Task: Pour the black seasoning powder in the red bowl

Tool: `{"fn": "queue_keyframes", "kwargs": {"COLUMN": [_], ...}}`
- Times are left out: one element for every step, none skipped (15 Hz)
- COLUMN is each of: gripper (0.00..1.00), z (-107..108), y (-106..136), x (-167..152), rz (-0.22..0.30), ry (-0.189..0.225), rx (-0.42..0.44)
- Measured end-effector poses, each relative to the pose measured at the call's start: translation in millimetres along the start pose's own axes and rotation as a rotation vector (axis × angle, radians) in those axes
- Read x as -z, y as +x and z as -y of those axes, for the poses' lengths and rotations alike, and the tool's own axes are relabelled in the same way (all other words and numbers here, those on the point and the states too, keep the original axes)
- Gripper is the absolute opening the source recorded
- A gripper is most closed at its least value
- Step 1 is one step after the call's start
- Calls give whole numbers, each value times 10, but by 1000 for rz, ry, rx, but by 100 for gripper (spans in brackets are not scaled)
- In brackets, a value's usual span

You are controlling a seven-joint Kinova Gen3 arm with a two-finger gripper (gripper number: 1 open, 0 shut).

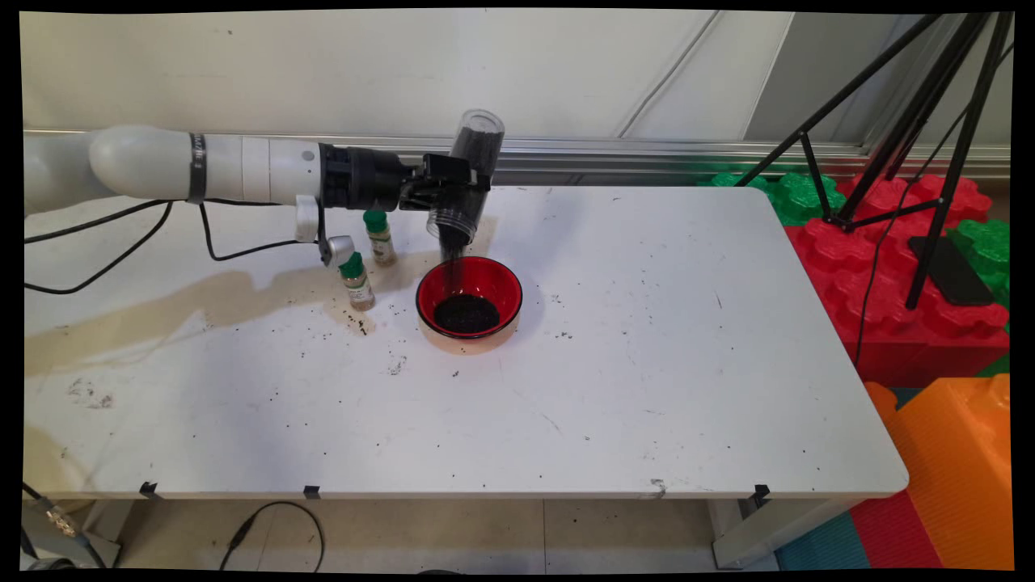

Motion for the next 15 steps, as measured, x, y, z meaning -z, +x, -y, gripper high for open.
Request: {"fn": "queue_keyframes", "kwargs": {"gripper": [0, 0, 0, 0, 0, 0, 0, 0, 0, 0, 0, 0, 0, 0, 0], "z": [6, 11, 14, 17, 19, 21, 23, 23, 25, 26, 26, 27, 28, 27, 27], "y": [3, 6, 9, 10, 12, 15, 16, 19, 21, 23, 26, 30, 32, 34, 36], "x": [0, 2, 2, 3, 3, 4, 4, 8, 9, 9, 13, 15, 16, 16, 18], "rz": [0, 1, 1, 2, 2, 2, 2, 2, 2, 2, 2, 1, 1, 0, -1], "ry": [1, 1, 1, 1, 2, 2, 2, 1, 1, 1, 1, 1, 1, 0, 0], "rx": [-5, -9, -12, -14, -17, -19, -20, -22, -22, -23, -23, -22, -20, -18, -12]}}
